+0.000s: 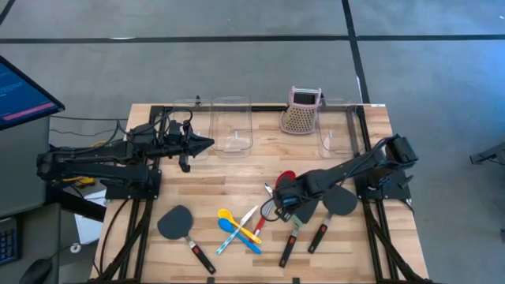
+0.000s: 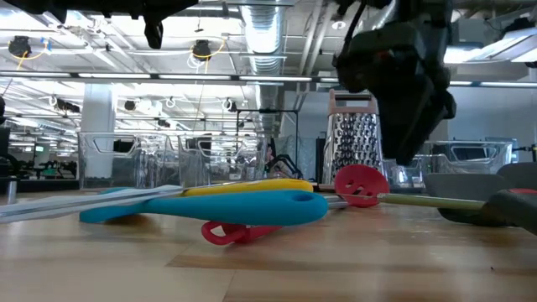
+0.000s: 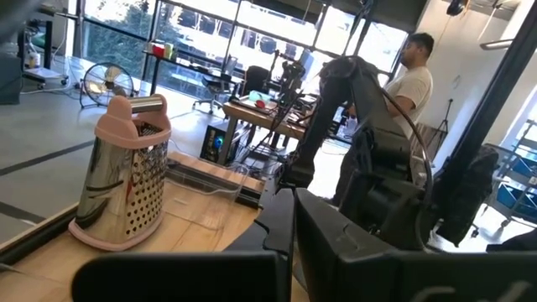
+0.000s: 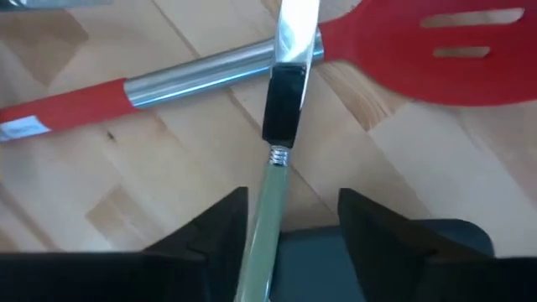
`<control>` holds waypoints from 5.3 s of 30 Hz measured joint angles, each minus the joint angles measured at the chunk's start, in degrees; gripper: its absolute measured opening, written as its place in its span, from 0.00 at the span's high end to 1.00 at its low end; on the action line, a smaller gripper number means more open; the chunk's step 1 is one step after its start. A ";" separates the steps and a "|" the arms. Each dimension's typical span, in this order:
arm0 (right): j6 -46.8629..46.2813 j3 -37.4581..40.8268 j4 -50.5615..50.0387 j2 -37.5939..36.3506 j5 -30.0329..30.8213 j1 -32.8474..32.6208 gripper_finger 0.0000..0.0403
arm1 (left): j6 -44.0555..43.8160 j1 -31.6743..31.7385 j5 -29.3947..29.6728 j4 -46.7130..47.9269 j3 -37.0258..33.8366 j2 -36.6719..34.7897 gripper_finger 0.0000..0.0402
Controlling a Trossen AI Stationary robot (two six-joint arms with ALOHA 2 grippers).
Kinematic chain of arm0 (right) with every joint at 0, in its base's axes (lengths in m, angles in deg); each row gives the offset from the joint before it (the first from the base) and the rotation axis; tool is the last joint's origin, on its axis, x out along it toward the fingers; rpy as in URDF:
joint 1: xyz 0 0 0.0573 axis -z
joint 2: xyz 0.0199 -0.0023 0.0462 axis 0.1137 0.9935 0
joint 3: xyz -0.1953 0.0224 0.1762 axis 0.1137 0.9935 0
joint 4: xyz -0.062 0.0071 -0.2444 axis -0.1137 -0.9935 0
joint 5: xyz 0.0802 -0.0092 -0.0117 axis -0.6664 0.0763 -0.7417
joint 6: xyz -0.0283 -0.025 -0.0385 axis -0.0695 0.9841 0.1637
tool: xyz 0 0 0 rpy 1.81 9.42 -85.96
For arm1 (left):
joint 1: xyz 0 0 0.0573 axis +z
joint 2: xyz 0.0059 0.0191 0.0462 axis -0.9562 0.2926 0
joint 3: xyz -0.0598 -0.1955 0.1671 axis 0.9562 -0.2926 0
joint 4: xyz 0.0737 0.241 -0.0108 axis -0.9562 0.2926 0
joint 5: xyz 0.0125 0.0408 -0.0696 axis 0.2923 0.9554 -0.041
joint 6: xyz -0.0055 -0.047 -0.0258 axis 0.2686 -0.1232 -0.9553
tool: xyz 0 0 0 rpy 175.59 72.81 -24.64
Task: Pick & Place Kitchen Items
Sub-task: Put the green table knife into the right transparent bin
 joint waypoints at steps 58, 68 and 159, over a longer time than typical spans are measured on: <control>3.39 -3.37 3.39 10.77 -3.78 2.23 0.90 | 0.00 0.00 0.01 0.44 -0.02 0.02 1.00; 9.81 -13.49 -2.97 10.64 -3.96 3.39 0.90 | 0.02 0.00 0.01 0.42 -0.02 0.02 1.00; 21.83 -26.08 -25.99 -32.08 34.14 11.98 0.90 | 0.87 0.00 4.31 0.27 -0.02 0.02 1.00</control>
